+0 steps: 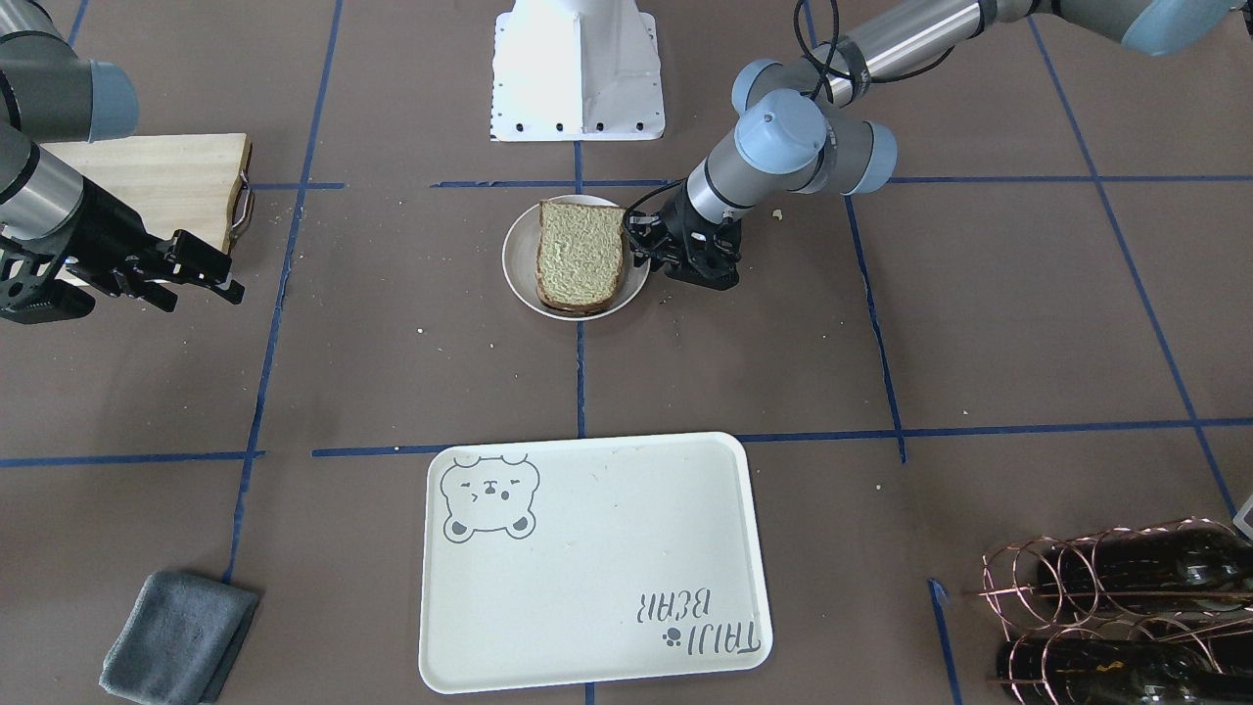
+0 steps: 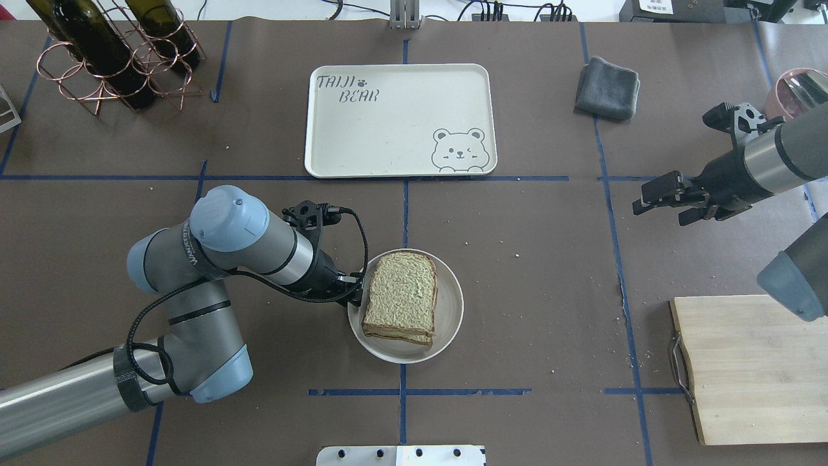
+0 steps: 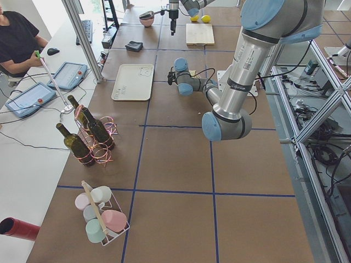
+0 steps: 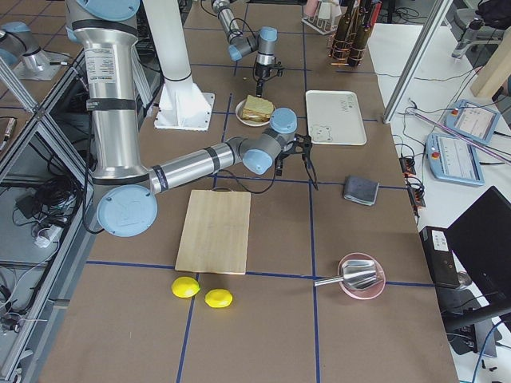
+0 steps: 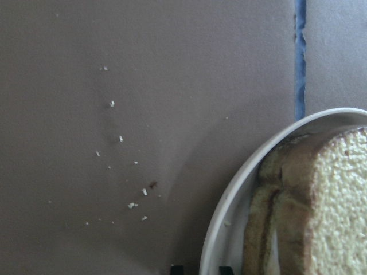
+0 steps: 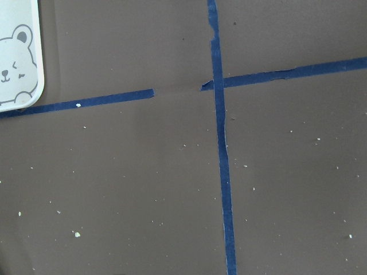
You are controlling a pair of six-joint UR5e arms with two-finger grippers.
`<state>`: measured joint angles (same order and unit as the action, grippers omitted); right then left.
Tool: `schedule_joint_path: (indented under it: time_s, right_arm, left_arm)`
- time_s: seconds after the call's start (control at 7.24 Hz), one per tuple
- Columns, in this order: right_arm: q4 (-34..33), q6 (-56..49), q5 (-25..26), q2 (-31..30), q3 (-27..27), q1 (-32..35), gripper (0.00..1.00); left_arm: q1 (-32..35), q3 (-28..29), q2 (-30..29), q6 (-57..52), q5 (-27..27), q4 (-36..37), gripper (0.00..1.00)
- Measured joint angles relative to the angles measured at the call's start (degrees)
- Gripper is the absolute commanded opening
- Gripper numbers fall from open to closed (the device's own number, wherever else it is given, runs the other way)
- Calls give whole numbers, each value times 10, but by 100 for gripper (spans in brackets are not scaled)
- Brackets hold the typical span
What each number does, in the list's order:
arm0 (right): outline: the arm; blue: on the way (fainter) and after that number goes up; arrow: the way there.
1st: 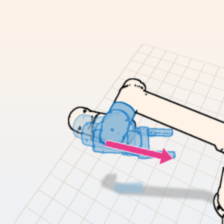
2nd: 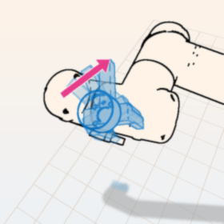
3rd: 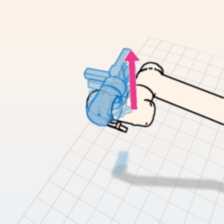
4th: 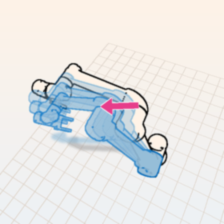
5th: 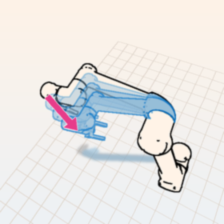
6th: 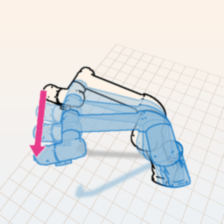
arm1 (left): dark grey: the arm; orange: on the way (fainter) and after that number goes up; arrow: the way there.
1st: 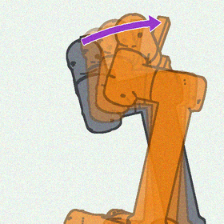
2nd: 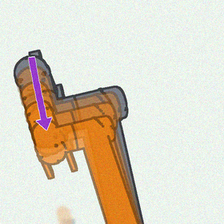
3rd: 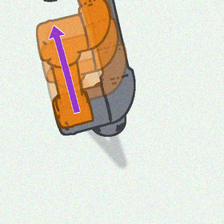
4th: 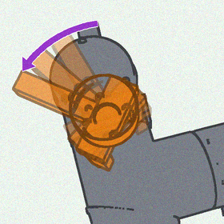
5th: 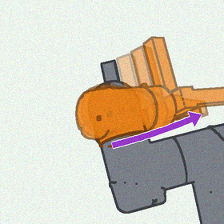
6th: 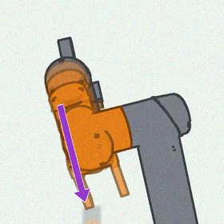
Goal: Make sandwich and place on tray
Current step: 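Close the left gripper on the white plate rim, then slide the plate with the left gripper onto the bear-printed tray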
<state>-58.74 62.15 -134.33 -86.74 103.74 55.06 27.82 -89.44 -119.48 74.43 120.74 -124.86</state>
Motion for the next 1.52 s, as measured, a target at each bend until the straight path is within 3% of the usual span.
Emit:
schedule_joint_path:
  time_s: [0.28, 0.55, 0.83, 1.24, 1.52]
  right_arm:
    - [0, 0, 0, -2, 2, 0, 100]
    - [1, 0, 0, -3, 4, 0, 100]
    - [1, 1, -1, -6, 8, 0, 100]
    - [1, 1, -1, -14, 18, 0, 100]
    - [1, 1, -1, -18, 22, 2, 100]
  left_arm:
    - [-4, 4, -2, 0, -4, 0, 29]
    - [-8, 6, -6, 1, -5, 0, 0]
    - [-9, -1, -6, 43, -5, -8, 0]
    - [0, -26, -4, 194, -5, -59, 0]
    - [12, -28, -15, 278, -33, -81, 0]
